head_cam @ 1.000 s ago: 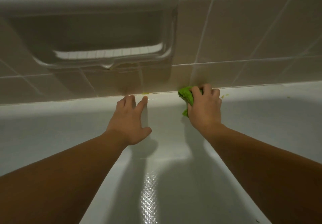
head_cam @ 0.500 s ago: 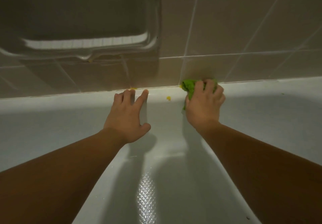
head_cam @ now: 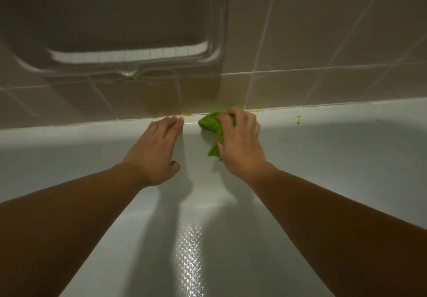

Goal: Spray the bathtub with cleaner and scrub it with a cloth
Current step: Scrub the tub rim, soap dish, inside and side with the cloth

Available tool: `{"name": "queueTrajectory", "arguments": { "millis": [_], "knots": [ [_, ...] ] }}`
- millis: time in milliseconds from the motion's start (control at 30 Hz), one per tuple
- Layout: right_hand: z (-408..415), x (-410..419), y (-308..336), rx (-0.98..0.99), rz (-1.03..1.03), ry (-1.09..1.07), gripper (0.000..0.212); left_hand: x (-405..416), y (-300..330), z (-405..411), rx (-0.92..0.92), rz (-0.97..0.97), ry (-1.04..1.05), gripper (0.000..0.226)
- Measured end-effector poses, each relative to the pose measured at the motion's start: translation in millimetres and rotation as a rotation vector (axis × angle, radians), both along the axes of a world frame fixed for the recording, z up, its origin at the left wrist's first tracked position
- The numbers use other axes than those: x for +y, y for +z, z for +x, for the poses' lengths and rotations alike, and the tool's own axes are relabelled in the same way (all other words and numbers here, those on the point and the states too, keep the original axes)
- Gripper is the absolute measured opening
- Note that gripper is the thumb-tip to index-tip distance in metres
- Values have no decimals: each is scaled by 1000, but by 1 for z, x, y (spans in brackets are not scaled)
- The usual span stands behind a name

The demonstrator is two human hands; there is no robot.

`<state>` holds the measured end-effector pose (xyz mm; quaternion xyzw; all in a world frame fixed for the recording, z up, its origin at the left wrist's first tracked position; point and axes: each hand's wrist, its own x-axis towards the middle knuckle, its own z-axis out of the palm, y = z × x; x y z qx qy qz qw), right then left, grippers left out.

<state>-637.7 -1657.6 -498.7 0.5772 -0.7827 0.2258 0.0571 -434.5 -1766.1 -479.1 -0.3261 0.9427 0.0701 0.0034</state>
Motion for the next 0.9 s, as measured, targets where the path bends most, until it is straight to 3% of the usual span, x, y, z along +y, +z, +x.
{"name": "queueTrajectory", "arguments": {
  "millis": [100, 300, 533, 767, 900],
  "knots": [
    [1, -17, -15, 132, 48, -63, 62, -5, -6, 9, 33, -38, -4, 102],
    [-24, -16, -26, 133, -79, -360, 40, -18, -20, 25, 23, -74, -42, 111],
    [8, -37, -24, 205, -19, -83, 45, -24, -23, 26, 35, -91, -78, 108],
    [-43, -4, 2, 48, 44, -484, 34, -29, -12, 46, 9, -112, -68, 107],
    [-6, -17, 5, -7, 13, -288, 30, -27, -7, 60, -8, -44, 10, 108]
  ]
}}
